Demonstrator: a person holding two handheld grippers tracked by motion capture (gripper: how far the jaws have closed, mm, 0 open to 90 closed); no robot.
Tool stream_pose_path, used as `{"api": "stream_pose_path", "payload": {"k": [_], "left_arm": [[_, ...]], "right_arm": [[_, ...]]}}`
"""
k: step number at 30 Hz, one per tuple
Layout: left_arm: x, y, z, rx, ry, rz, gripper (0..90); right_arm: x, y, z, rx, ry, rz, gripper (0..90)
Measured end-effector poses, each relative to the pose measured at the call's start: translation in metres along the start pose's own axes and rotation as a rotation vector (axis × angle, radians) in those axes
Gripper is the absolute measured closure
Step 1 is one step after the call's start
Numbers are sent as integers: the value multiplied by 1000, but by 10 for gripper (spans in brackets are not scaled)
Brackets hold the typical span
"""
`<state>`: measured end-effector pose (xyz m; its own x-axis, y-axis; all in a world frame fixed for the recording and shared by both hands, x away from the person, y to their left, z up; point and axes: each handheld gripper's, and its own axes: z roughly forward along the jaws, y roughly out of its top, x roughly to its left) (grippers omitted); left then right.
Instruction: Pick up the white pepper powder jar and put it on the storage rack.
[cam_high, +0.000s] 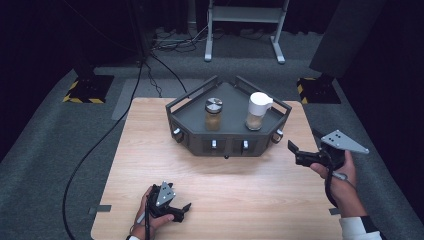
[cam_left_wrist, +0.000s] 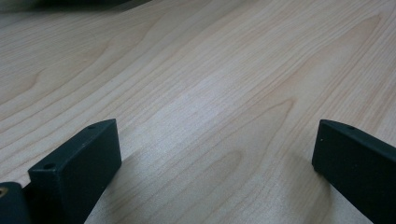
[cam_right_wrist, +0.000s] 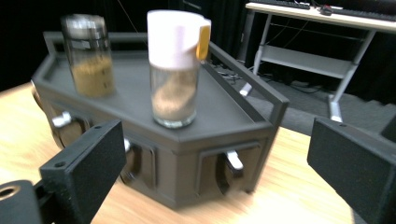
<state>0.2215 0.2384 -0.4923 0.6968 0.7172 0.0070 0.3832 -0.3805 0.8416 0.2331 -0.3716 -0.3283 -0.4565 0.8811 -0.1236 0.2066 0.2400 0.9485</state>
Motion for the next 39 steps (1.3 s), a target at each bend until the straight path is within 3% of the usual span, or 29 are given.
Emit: {"api": "stream_pose_path", "payload": {"k": [14, 39], "left_arm": [[0, 0, 0, 0, 0, 1, 12], [0, 0, 0, 0, 0, 2, 12]], "right_arm": [[10, -44, -11, 36, 21, -14, 44], [17, -105, -6, 143, 79, 57, 44]]}}
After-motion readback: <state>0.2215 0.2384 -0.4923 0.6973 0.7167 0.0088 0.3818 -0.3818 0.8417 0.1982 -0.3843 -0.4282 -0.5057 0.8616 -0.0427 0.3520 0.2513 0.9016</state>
